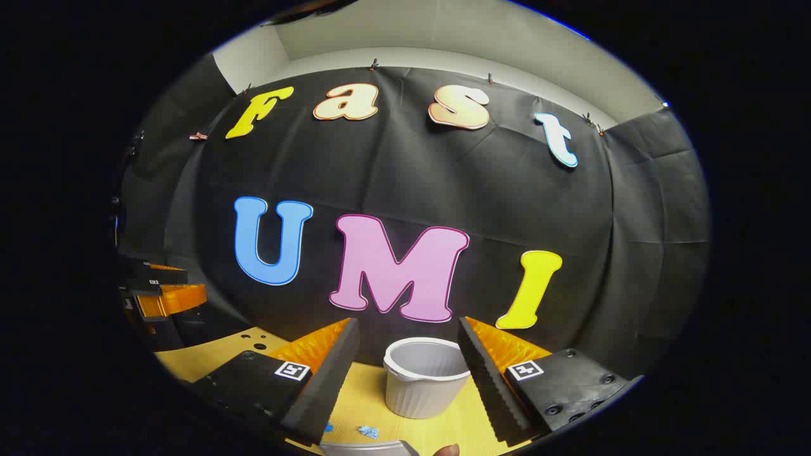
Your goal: Pick up the small broom and dustpan from the desktop, sweep the trash into the dustpan with the broom, and then empty the trash into the garbage bin.
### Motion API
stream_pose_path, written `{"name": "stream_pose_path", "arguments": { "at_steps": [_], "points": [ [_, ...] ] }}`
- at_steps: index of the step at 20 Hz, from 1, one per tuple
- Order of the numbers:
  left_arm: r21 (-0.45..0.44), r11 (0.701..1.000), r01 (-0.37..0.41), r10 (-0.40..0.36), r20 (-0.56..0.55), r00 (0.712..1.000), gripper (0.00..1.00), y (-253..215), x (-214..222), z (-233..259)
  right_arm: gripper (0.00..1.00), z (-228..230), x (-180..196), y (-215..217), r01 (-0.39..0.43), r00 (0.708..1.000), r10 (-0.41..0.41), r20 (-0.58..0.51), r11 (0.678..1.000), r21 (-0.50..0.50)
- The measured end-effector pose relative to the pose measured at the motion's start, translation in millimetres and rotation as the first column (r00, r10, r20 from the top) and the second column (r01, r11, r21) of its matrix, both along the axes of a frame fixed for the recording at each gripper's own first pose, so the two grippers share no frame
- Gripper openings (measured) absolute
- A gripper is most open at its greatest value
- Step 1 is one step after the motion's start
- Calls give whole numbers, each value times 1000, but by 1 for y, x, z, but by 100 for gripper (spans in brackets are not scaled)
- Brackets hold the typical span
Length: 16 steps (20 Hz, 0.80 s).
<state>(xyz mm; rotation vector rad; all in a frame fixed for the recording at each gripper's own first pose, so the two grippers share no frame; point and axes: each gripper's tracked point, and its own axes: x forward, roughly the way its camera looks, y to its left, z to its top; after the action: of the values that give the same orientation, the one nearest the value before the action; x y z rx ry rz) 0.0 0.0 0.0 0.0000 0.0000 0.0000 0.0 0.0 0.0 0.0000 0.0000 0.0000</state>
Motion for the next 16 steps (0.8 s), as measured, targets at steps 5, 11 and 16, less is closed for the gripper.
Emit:
{"name": "stream_pose_path", "arguments": {
  "at_steps": [5,11,16],
  "points": [
    [-5,1000,-3,3,-4,1000,96,0,0,-1,97,-7,1,7,-28,999,28,-23,1000,1],
    [1,1000,-10,10,-1,1000,96,3,-1,-4,96,-20,-10,2,-43,996,42,-74,999,-7],
    [16,1000,5,-5,-16,1000,96,3,-1,-10,97,-45,-31,-8,-71,984,71,-162,997,4]
  ]
}}
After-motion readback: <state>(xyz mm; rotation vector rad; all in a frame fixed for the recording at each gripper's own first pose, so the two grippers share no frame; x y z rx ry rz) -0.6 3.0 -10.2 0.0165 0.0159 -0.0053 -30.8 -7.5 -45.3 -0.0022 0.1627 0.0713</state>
